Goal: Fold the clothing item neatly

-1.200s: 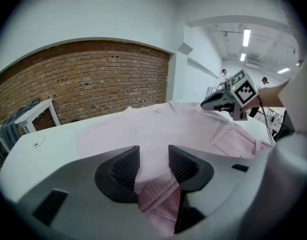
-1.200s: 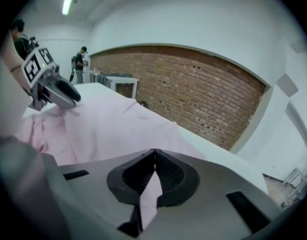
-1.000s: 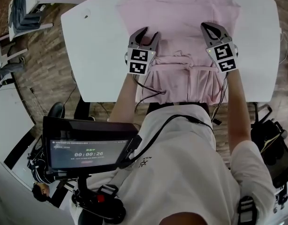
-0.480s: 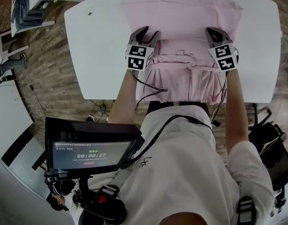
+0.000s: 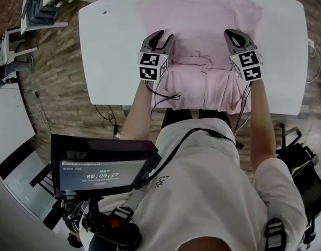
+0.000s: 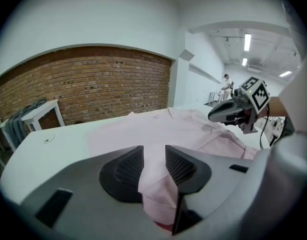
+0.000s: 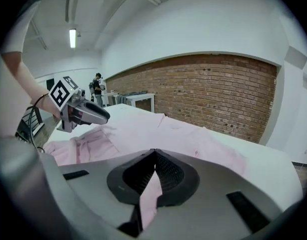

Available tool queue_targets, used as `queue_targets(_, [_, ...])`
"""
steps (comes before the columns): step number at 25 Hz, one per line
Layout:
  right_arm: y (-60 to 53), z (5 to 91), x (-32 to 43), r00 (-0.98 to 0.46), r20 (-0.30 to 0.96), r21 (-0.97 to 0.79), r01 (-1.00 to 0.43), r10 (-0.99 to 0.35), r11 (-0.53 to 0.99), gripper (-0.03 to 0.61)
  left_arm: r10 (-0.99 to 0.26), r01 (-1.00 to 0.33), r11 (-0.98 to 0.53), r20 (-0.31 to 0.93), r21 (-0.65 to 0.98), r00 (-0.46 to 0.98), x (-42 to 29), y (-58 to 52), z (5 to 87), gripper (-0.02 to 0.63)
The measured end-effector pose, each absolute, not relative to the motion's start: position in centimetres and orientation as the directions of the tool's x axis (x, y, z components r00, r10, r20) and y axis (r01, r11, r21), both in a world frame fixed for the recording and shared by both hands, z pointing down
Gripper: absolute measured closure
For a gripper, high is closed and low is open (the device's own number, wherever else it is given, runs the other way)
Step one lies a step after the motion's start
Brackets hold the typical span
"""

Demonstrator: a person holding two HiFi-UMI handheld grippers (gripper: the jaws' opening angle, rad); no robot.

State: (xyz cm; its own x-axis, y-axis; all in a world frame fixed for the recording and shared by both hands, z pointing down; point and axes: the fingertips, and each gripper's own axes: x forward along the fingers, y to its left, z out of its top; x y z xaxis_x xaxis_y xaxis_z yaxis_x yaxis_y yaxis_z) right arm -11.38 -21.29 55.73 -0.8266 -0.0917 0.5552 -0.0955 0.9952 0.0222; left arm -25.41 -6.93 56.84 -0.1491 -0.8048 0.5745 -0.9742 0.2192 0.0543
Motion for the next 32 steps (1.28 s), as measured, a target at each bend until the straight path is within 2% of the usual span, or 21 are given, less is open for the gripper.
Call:
queue_targets(5, [-20.3,52.8,-9.8,-0.872,0.481,-0.001,-0.102,-0.089,0.995,0.574,-0.833,-0.97,0.242,0.519,0.032,-0.191,-23.3,-6.5,53.4,0.604])
queue_targets(6, [-20.1,52.2,-9.7,-0.883,0.461,-0.001,-0.103,-0.091,0.995,0.574,-0.836,-0.97,0.243,0.513,0.032,-0.192,-23.0,-6.3,53.0,0.611])
queue_targets(10, [-19.6,50.1,-8.7,-0.912,0.399,-0.009,-0.113,-0.1,0.994,0.574,-0.858,-0.971,0.234,0.48,0.047,-0.183,-21.6,-6.0,51.6,0.611])
queue_targets(22, [-13.5,47.6,-2.7,-0.93,0.357,-0.068,-0.121,-0.089,0.99,0.574,-0.908,-0.964,0.209,0.397,0.161,-0.131,-15.8,-0.3,48.0,0.611])
queue_targets(32, [-3.2,46.2,5.5,-0.921,0.349,-0.049,-0.199,-0.17,0.979,0.574,-0.929,-0.983,0.127,0.362,0.133,-0.071,-10.4,8.7,46.1,0.612])
